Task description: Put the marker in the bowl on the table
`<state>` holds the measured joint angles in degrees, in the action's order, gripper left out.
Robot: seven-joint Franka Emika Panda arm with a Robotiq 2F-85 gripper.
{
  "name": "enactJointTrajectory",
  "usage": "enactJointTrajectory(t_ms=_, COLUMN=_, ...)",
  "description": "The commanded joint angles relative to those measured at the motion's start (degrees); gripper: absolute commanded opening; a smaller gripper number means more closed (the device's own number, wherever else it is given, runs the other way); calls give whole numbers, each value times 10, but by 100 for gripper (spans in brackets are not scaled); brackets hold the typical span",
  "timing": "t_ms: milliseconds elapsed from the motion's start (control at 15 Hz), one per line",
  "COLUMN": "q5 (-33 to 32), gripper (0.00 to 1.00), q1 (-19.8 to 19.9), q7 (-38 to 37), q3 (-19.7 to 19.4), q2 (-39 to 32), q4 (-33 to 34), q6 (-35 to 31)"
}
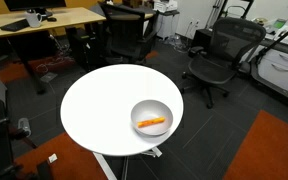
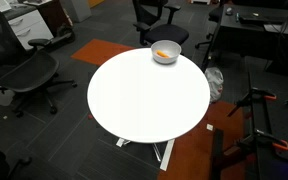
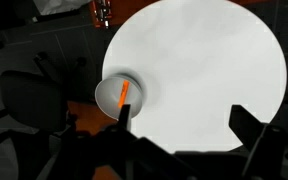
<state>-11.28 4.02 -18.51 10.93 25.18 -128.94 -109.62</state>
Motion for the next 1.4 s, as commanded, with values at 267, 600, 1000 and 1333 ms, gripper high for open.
enactJointTrajectory(t_ms=267, q5=-6, gripper=100, q1=-14, q7=-5, q3=-11, q2=-2, q4=1, q6=2)
enactJointTrajectory(t_ms=600, q5=8, gripper=100, q1=-4, q7=20, q3=-49, q2=-31, q4=11, q6=-37)
enactJointTrajectory(t_ms=1000, q5=62, gripper=100, q1=16, q7=81, q3=-146, q2=-147, q4=58, q6=-96)
enactJointTrajectory(t_ms=1333, q5=106, gripper=100, q1=30, q7=117, q3=-185, q2=-283, q4=141, q6=-93)
